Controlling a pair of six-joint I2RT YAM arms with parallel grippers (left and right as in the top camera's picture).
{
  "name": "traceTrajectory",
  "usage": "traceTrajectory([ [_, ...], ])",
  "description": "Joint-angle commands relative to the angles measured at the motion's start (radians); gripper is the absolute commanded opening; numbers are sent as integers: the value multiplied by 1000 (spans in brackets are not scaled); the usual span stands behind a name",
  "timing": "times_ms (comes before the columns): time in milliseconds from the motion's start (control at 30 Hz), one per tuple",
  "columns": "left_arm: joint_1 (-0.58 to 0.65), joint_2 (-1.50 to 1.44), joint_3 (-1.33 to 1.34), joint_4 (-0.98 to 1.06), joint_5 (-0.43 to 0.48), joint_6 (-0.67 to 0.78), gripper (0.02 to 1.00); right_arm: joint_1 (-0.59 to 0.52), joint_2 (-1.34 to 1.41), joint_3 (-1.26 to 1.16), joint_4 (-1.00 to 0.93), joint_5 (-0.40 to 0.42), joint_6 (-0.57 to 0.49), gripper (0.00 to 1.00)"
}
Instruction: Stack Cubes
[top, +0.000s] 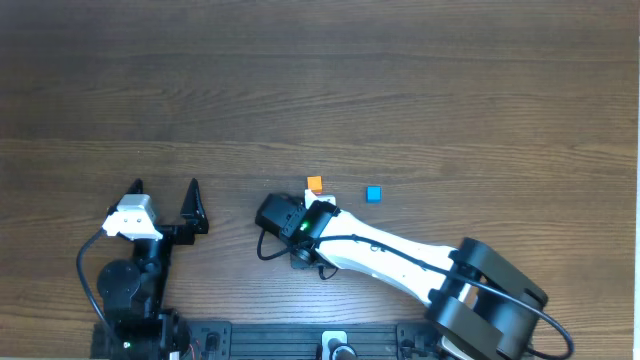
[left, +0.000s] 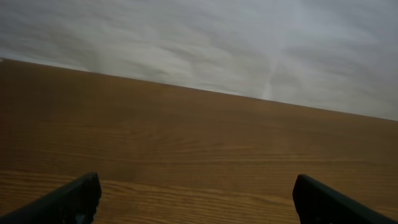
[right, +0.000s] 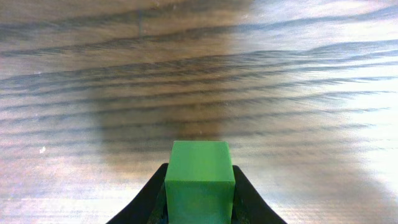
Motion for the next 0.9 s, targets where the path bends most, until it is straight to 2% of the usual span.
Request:
traceTrajectory([
  [33,6,-9,-5,0,13,14,998,-3,-82,131,-92,77,-29,207],
  [167,6,-9,-5,-1,13,14,998,-35,-86,275,-214,115,-78,200],
  [333,6,-9,-5,-1,13,14,998,-127,-71,419,-275,114,-169,183],
  [567,6,-9,-5,-1,13,14,998,-241,30,539,-289,65,-299,189],
  [900,6,-9,-5,-1,13,15,998,-265,157,558,-309,25,-323,165],
])
